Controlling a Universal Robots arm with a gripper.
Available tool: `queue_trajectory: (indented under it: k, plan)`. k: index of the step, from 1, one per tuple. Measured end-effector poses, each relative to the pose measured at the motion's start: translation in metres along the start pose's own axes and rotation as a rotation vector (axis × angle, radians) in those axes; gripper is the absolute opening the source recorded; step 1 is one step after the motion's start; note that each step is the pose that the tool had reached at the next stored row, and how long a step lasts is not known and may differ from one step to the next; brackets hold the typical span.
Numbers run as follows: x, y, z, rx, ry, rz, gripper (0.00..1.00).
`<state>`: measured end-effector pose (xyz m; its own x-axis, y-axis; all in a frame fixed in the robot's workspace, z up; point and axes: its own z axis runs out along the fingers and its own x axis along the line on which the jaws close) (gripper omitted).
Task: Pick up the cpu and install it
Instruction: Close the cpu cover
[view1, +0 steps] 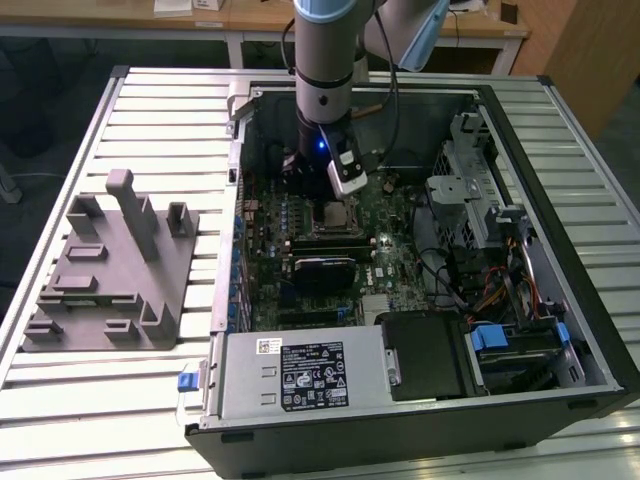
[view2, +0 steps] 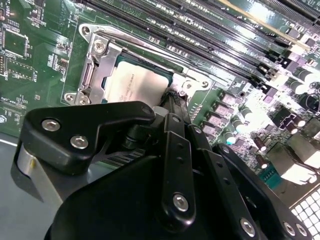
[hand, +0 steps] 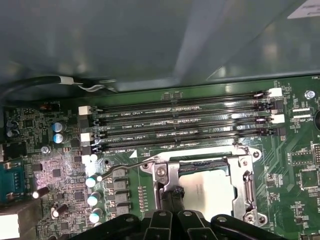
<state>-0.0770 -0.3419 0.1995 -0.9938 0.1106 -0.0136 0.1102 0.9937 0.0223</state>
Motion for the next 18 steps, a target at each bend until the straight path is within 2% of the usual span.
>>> queue_trajectory:
  k: [7,12,18]
  plan:
    - [-0.0042,0.0007,0.0000,0.0003,0.0001,0.000,0.11]
    - [-0.0045,0.0007,-0.0003,0.0004,0.0002,0.000,0.11]
    - [-0.0046,0.0009,-0.0096,0.0001,-0.0006,0.000,0.11]
